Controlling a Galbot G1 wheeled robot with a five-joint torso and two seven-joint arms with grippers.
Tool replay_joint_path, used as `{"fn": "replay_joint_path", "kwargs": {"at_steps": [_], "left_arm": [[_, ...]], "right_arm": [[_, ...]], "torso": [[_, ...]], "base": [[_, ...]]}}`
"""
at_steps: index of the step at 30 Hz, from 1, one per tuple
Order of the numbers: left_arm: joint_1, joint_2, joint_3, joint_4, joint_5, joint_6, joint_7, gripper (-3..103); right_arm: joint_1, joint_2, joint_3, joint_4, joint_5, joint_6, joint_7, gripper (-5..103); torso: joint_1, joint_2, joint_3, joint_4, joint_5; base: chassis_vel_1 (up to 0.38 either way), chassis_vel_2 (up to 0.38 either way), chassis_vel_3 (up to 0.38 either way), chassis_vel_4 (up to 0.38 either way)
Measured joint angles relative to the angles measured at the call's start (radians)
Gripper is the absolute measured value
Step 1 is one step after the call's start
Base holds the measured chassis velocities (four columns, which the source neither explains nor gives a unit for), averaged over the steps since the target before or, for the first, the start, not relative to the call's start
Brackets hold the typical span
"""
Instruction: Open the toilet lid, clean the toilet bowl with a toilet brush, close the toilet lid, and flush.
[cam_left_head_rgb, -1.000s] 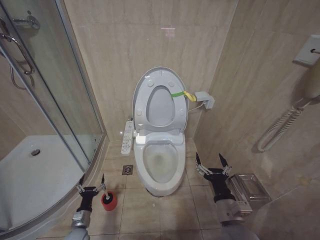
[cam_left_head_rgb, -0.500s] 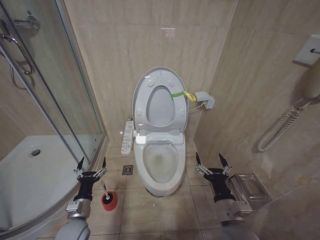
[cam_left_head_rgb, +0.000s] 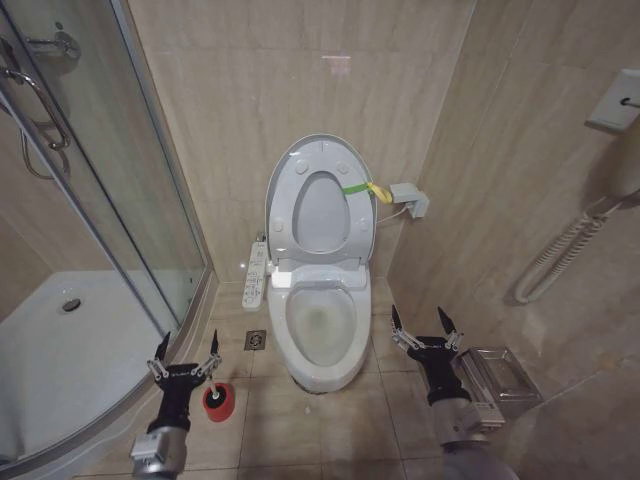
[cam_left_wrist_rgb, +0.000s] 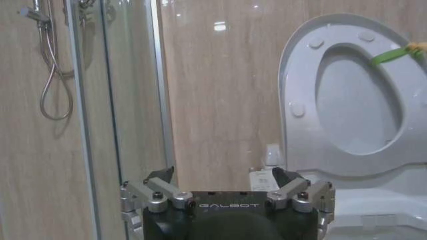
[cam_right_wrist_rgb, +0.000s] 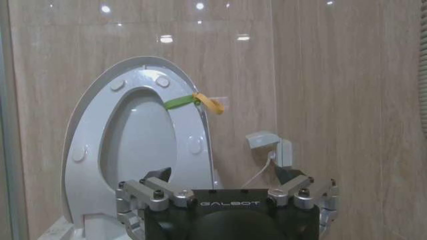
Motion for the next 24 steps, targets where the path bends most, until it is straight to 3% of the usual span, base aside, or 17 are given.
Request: {"fn": "replay_joint_path", "kwargs": {"at_steps": [8,11,18,24], "left_arm": [[0.063,-0.002,-0.049,-0.012,0.005,-0.118,0.075,99],[0.051,-0.039,-0.102,0.023,0.003,-0.153,0.106,99],[0.029,-0.088,-0.149,0.045,-0.002,-0.164,0.116,99],[0.017,-0.108,-0.155,0.046,-0.015,-0.135,0.1,99]], "right_arm": [[0.0,0.0,0.0,0.0,0.0,0.0,0.0,100],[0.0,0.0,0.0,0.0,0.0,0.0,0.0,100],[0.0,0.0,0.0,0.0,0.0,0.0,0.0,100],[0.0,0.0,0.0,0.0,0.0,0.0,0.0,100]], "torso": [[0.0,0.0,0.0,-0.0001,0.0002],[0.0,0.0,0.0,0.0,0.0],[0.0,0.0,0.0,0.0,0.0],[0.0,0.0,0.0,0.0,0.0001]], "base": [[0.0,0.0,0.0,0.0],[0.0,0.0,0.0,0.0],[0.0,0.0,0.0,0.0],[0.0,0.0,0.0,0.0]]}}
